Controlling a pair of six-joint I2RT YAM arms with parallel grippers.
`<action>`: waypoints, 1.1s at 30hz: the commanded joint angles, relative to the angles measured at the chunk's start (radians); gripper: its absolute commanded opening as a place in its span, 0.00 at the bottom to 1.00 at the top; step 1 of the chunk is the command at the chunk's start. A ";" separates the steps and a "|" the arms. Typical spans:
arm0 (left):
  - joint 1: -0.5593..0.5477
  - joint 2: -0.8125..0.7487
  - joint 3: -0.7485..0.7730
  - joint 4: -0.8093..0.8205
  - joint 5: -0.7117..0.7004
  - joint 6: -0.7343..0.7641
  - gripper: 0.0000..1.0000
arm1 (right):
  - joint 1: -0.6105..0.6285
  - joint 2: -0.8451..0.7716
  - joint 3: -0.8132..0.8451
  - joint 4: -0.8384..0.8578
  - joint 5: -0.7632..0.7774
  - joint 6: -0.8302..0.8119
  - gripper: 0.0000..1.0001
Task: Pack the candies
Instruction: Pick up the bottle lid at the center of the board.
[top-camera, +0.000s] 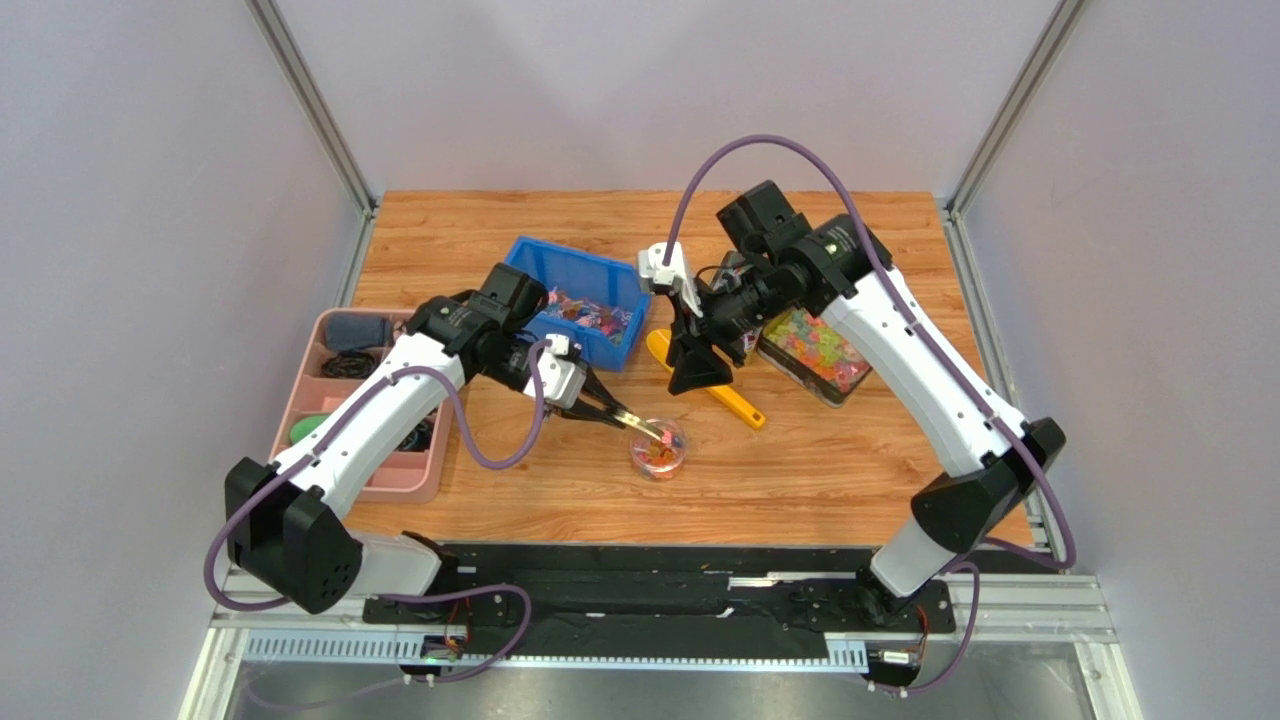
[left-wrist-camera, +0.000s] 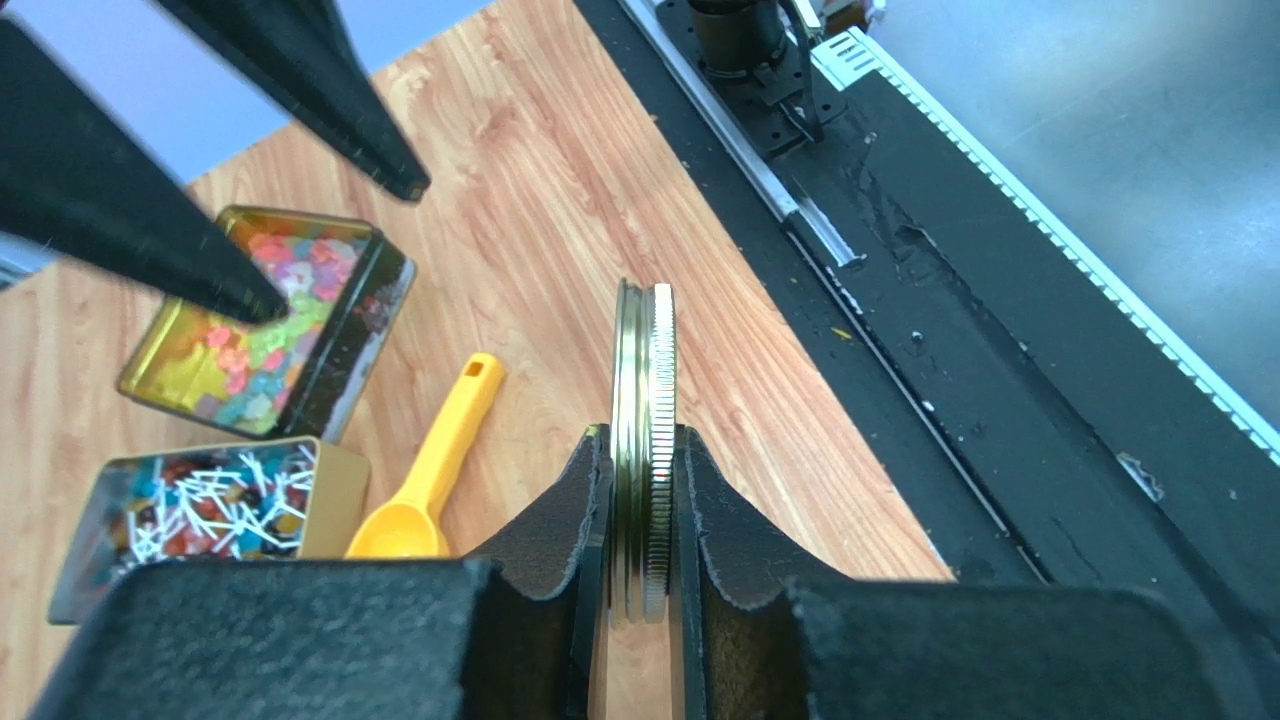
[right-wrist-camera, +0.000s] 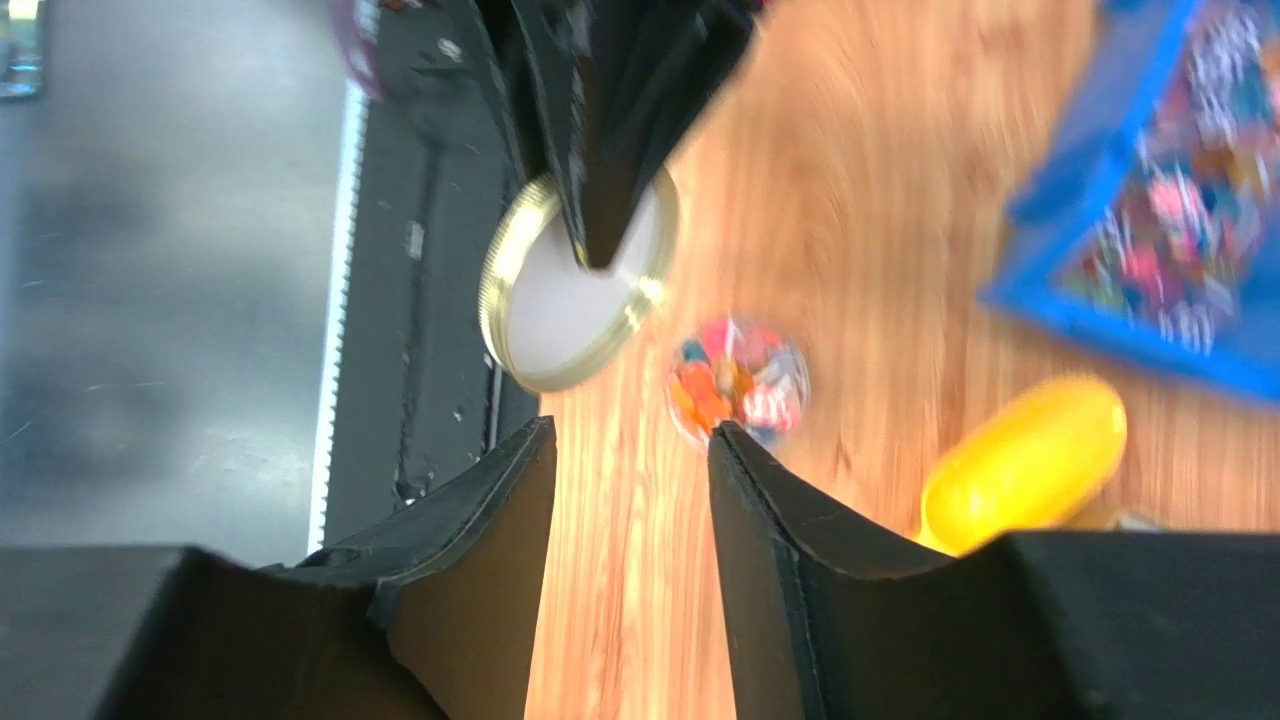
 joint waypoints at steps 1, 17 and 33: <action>-0.004 0.018 0.008 0.139 0.041 -0.290 0.00 | 0.012 -0.145 -0.136 0.063 0.291 0.149 0.47; -0.004 0.397 0.415 0.487 -0.047 -1.389 0.00 | 0.190 -0.426 -0.569 0.605 0.902 0.124 0.54; -0.003 0.541 0.299 1.139 0.200 -2.099 0.00 | 0.269 -0.399 -0.675 0.774 0.962 0.129 0.55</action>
